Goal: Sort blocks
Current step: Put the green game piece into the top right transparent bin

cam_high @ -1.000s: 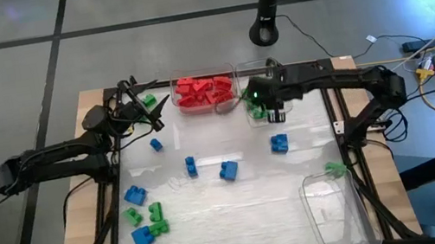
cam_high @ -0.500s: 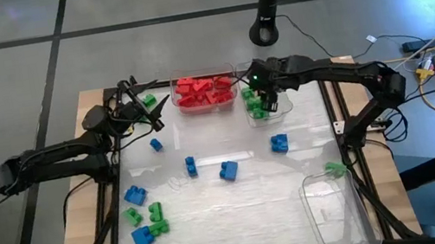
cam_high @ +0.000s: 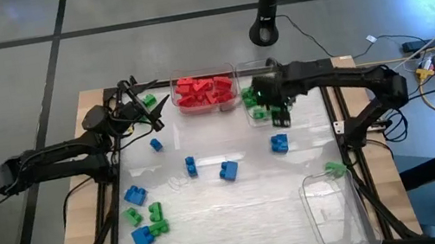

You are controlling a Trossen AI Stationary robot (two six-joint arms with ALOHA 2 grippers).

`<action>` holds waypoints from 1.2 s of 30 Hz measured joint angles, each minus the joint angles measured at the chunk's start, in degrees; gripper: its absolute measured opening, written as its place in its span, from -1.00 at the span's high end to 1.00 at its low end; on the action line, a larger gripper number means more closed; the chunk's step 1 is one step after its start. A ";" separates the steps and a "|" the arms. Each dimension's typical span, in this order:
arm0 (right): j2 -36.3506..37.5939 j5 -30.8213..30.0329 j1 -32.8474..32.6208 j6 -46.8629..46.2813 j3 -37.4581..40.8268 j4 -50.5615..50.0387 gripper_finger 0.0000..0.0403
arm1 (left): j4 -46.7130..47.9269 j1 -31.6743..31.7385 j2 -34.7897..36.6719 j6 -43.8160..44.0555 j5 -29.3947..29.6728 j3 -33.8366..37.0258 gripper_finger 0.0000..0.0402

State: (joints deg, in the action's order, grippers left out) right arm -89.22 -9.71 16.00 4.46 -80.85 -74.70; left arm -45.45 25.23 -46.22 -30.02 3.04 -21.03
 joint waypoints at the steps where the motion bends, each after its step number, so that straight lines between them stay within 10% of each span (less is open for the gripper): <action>1: 0.24 1.03 -1.59 -1.43 -0.01 -1.97 -0.43 | 0.01 0.00 0.00 0.00 0.01 0.01 -0.26; 15: 0.27 8.84 -20.72 -29.64 3.40 -11.63 -0.37 | 0.31 -0.01 0.00 0.22 0.01 0.00 -0.26; 36: 5.12 38.02 -21.98 -50.61 32.98 -5.74 -0.37 | -0.07 -0.02 -0.02 0.48 -0.01 0.01 -0.26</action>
State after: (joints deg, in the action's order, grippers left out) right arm -84.10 28.32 -5.98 -46.16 -47.87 -80.44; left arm -45.52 25.21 -46.24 -29.54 3.03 -21.02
